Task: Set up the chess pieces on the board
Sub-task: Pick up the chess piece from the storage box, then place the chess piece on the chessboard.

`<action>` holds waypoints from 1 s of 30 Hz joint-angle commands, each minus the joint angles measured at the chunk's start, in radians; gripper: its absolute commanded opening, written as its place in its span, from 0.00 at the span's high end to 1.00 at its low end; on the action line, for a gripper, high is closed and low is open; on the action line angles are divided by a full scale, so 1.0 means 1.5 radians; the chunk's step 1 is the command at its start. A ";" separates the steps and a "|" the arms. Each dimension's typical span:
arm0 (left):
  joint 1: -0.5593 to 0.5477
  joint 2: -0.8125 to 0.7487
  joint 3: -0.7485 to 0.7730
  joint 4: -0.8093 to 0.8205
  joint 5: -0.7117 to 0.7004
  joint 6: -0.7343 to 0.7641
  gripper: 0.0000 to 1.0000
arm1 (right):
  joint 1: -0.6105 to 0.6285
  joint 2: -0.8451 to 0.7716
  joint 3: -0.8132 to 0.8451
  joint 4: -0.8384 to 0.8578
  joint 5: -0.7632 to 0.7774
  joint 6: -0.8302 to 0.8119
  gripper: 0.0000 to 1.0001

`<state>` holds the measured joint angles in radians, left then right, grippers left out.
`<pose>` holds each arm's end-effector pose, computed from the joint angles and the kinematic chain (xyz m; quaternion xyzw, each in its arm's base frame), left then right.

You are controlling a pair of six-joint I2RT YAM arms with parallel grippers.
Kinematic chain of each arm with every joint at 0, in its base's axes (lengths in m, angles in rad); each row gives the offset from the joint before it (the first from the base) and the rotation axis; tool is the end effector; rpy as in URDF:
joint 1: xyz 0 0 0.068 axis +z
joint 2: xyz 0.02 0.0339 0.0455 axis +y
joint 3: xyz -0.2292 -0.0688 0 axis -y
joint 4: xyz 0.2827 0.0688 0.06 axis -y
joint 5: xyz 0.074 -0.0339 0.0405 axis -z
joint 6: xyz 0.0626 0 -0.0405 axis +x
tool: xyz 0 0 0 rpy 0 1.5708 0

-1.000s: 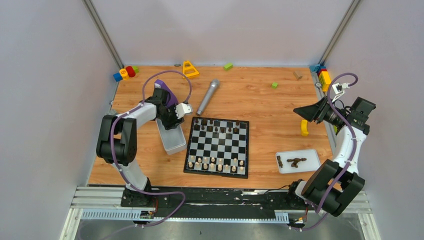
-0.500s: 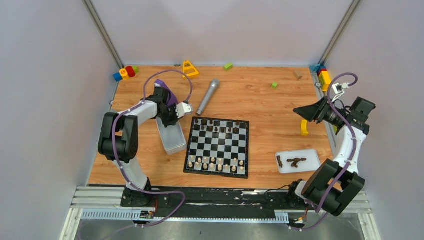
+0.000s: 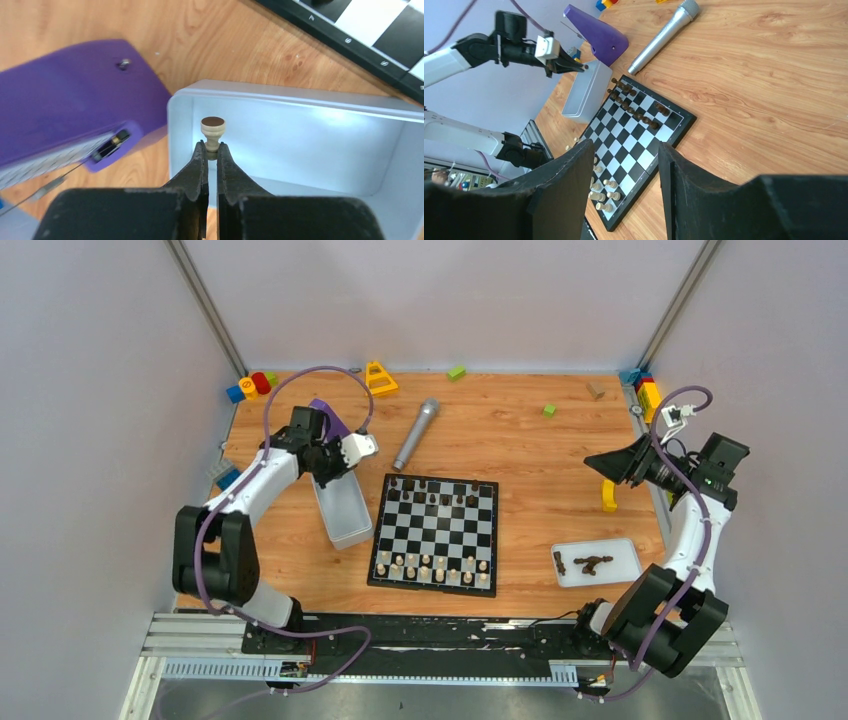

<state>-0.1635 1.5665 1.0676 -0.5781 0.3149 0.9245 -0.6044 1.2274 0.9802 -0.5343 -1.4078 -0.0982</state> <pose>0.3513 -0.0776 0.1426 0.5284 0.7996 -0.0515 0.2806 0.2748 -0.1147 0.2590 -0.0647 0.7436 0.4601 0.4808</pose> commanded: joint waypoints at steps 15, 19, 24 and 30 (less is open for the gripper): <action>-0.295 -0.178 0.141 -0.059 0.067 -0.194 0.93 | 0.384 0.026 0.091 0.027 0.092 -0.018 0.47; -0.365 -0.135 0.200 -0.054 0.055 -0.231 0.93 | 0.468 0.078 0.123 0.049 0.096 0.004 0.46; -0.426 -0.084 0.254 -0.057 0.022 -0.259 0.95 | 0.530 0.134 0.148 0.085 0.085 0.043 0.43; -0.461 -0.041 0.286 -0.055 -0.035 -0.272 0.96 | 0.578 0.161 0.166 0.091 0.091 0.055 0.42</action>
<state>-0.8333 1.4868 1.4490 -0.6754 0.3187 0.5602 0.2295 1.4616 1.1709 -0.4503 -1.2644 -0.0372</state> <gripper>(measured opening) 0.067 0.576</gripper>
